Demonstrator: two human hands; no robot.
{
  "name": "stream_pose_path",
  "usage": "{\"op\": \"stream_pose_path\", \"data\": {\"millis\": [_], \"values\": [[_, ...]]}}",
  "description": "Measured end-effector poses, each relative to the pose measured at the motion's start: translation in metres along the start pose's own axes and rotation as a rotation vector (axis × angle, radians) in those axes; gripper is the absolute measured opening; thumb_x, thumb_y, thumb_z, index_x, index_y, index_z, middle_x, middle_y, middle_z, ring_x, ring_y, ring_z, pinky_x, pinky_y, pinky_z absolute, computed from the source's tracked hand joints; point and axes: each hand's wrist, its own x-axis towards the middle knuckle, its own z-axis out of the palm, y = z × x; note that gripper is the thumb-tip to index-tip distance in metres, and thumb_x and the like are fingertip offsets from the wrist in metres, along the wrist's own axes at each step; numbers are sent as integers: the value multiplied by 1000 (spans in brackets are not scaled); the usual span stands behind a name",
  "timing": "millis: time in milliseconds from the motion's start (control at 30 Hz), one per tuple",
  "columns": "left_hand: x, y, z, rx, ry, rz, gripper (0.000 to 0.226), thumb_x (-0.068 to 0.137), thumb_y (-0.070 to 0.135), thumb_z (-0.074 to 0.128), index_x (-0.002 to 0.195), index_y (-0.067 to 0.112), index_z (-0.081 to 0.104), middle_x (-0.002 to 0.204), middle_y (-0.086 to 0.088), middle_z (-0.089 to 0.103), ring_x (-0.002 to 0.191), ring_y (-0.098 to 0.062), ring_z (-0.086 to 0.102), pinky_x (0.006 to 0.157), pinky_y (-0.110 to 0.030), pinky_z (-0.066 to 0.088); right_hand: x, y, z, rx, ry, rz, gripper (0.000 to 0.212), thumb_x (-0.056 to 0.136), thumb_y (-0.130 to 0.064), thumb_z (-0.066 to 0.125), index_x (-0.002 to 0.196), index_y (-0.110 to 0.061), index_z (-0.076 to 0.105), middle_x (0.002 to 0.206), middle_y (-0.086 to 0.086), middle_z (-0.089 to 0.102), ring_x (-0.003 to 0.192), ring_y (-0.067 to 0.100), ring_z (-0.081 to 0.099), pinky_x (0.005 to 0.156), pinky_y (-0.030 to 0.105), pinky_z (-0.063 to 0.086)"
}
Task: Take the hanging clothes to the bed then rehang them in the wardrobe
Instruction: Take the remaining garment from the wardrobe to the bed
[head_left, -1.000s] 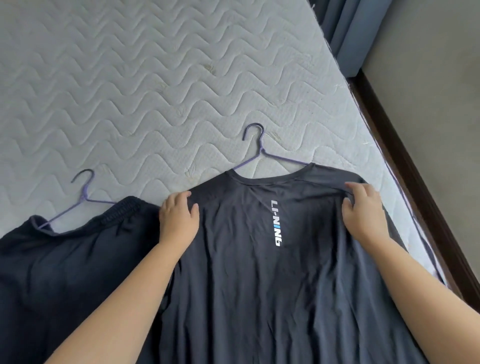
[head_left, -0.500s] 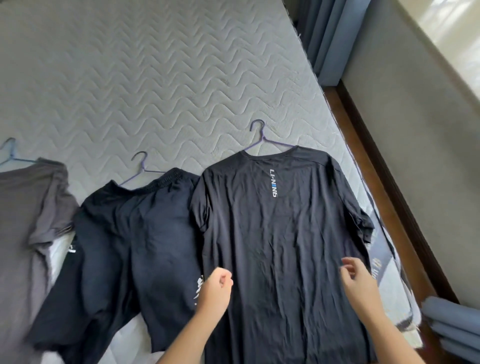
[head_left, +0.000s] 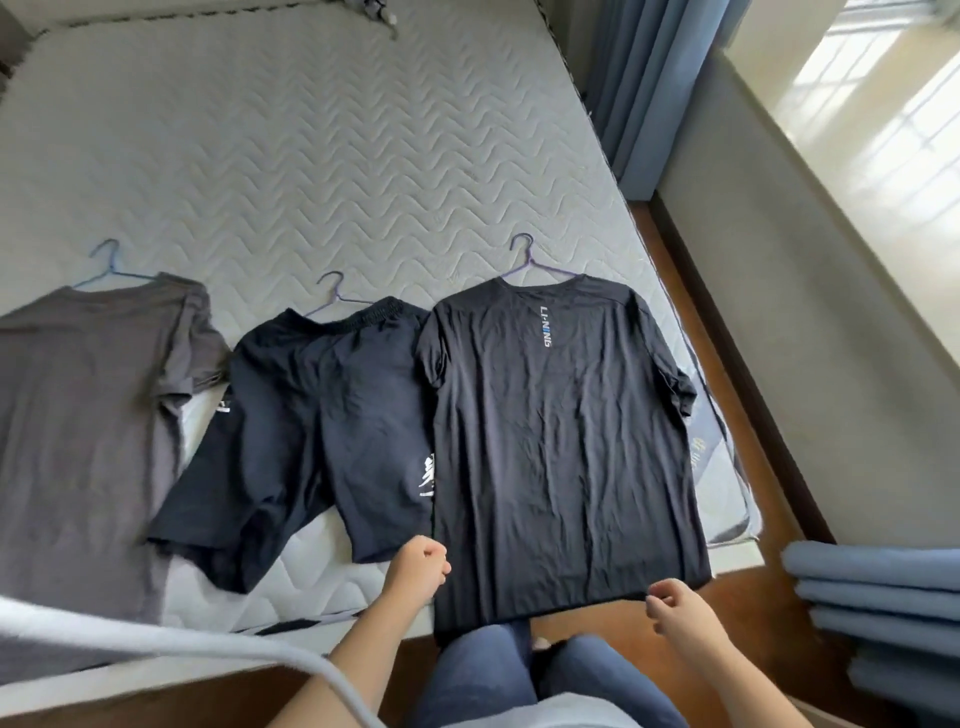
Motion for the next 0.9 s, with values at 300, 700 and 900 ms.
{"op": "stream_pose_path", "data": {"millis": [300, 700, 900], "values": [[-93, -98, 8, -326, 226, -118, 13, 92, 13, 46, 86, 12, 57, 71, -2, 62, 61, -15, 55, 50, -21, 39, -30, 20, -6, -159, -161, -127, 7, 89, -5, 46, 88, -6, 53, 72, 7, 57, 57, 17, 51, 49, 21, 40], [-175, -250, -22, -753, 435, -330, 23, 93, 4, 43, 73, 13, 50, 65, -6, 56, 47, -12, 53, 29, -7, 30, -97, -36, 104, -472, -312, -396, 25, 82, -2, 46, 62, -12, 55, 62, 9, 58, 57, 24, 52, 57, 33, 44], [-203, -357, -67, -982, 479, -358, 23, 94, 5, 42, 73, 14, 48, 64, -4, 54, 54, -14, 48, 40, -16, 33, -158, -91, 228, -684, -394, -516, 29, 82, -1, 46, 56, -11, 50, 53, 8, 52, 46, 22, 47, 48, 24, 37]]}}
